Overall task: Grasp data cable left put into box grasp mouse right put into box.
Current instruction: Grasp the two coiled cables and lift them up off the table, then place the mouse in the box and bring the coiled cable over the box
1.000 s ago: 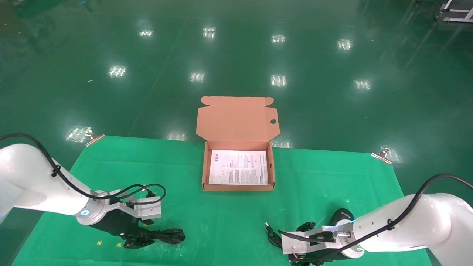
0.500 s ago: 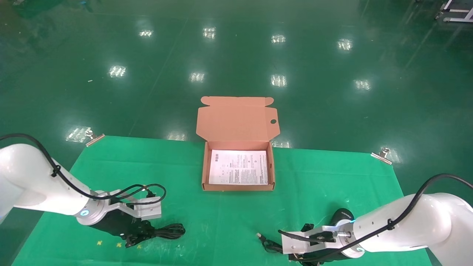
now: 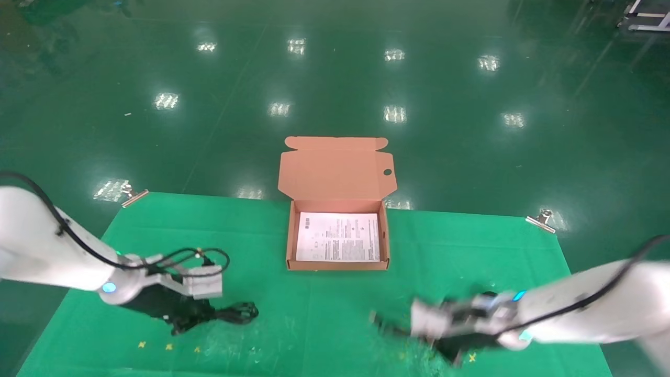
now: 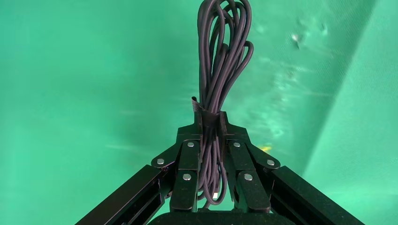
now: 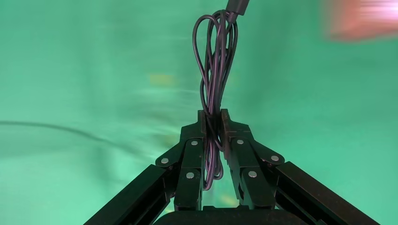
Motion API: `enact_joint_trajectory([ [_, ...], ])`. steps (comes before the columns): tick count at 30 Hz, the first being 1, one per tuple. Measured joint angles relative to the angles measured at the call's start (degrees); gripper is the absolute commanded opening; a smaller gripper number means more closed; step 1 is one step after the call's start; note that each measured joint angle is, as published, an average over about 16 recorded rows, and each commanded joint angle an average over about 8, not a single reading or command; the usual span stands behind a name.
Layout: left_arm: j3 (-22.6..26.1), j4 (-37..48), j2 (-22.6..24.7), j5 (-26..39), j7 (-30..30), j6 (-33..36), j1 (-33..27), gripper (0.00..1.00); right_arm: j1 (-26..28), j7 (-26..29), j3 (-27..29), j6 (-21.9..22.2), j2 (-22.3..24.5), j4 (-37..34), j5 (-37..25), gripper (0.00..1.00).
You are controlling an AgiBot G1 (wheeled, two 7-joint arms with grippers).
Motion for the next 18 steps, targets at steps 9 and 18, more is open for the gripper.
enact_joint_trajectory([
  [9, -0.9, -14.1, -4.1, 1.7, -3.6, -2.4, -3.4, 0.0, 6.7, 6.7, 5.3, 3.7, 5.2, 7.7, -0.4, 0.0],
  [18, -1.9, -26.9, -5.3, 5.8, -10.9, -8.4, -5.8, 0.0, 14.8, 7.2, 8.3, 8.4, 1.0, 8.0, -0.5, 0.0],
])
